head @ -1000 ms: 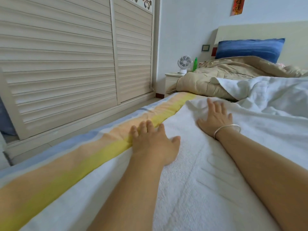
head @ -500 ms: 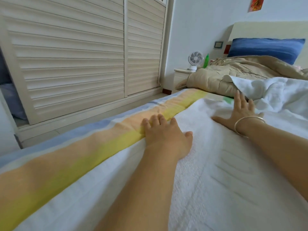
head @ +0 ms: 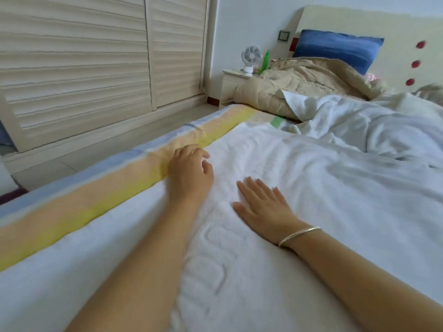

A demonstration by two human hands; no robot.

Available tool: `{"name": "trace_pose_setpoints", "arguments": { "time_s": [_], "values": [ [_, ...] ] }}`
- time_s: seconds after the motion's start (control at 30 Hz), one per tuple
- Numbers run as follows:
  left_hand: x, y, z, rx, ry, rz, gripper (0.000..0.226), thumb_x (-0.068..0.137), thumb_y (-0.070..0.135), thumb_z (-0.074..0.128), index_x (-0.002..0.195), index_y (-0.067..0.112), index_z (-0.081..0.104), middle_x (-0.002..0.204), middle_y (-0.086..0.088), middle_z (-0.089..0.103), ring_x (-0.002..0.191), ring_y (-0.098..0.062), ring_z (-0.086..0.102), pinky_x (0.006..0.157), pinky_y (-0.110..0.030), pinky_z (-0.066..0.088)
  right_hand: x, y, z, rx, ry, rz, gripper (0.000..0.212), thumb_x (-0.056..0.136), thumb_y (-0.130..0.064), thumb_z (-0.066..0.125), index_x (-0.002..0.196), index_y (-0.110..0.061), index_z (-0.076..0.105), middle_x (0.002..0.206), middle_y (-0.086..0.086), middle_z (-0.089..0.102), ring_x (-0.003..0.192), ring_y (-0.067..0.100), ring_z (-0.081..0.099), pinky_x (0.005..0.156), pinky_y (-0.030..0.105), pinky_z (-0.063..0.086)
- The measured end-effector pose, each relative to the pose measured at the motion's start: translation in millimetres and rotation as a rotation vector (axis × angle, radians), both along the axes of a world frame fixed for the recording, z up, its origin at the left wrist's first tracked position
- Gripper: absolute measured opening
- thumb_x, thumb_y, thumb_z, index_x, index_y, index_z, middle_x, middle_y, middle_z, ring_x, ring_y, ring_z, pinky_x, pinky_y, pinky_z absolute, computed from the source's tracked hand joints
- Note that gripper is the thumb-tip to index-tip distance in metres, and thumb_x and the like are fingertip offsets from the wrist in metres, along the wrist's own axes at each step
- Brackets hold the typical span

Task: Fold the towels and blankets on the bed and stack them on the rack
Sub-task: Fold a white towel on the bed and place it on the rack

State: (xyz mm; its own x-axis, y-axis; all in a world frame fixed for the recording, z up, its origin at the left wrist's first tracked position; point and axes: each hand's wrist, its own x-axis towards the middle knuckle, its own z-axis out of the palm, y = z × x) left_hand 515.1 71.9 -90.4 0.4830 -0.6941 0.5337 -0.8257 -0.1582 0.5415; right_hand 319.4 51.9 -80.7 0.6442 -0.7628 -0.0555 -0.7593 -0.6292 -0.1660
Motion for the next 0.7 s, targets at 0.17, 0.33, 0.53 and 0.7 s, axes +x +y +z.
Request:
{"name": "trace_pose_setpoints", "arguments": {
  "time_s": [0.17,0.33,0.53,0.7],
  "values": [
    [-21,115,-10,0.514,-0.166,-0.194,0.059,0.098,0.047,0.023,0.152,0.024,0.028,0.162,0.002,0.017,0.149,-0.011,0.01,0.121,-0.034,0.004,-46,158,0,-0.021,-0.039,0.159,0.09,0.078,-0.073,-0.017,0.154,-0.034,0.011,0.161,-0.008,0.002,0.149,0.013,0.001,0.118,0.038,-0.003],
    [-30,253,3,0.725,-0.257,-0.158,0.098,0.066,0.058,-0.022,0.156,0.027,0.001,0.163,0.008,-0.007,0.149,-0.006,-0.01,0.12,-0.032,-0.009,-46,302,3,-0.126,-0.199,0.252,0.064,0.099,-0.057,0.015,0.134,-0.024,0.057,0.141,0.006,0.053,0.13,0.025,0.05,0.1,0.048,0.027],
    [-51,341,14,0.807,-0.212,-0.113,0.092,0.074,0.06,-0.017,0.156,0.026,0.002,0.164,0.005,-0.005,0.149,-0.008,-0.009,0.121,-0.034,-0.008,-45,403,6,-0.102,-0.061,0.443,0.069,0.081,-0.063,0.043,0.136,-0.022,0.054,0.142,0.013,0.051,0.131,0.029,0.048,0.101,0.049,0.029],
    [-28,399,31,0.683,-0.121,0.064,0.055,0.102,0.042,0.037,0.152,0.021,0.026,0.162,-0.002,0.014,0.149,-0.019,0.008,0.121,-0.036,0.009,-84,437,8,-0.187,-0.296,0.495,0.066,0.063,-0.053,0.06,0.124,-0.03,0.059,0.135,-0.001,0.058,0.125,0.021,0.054,0.1,0.038,0.038]
  ]
}}
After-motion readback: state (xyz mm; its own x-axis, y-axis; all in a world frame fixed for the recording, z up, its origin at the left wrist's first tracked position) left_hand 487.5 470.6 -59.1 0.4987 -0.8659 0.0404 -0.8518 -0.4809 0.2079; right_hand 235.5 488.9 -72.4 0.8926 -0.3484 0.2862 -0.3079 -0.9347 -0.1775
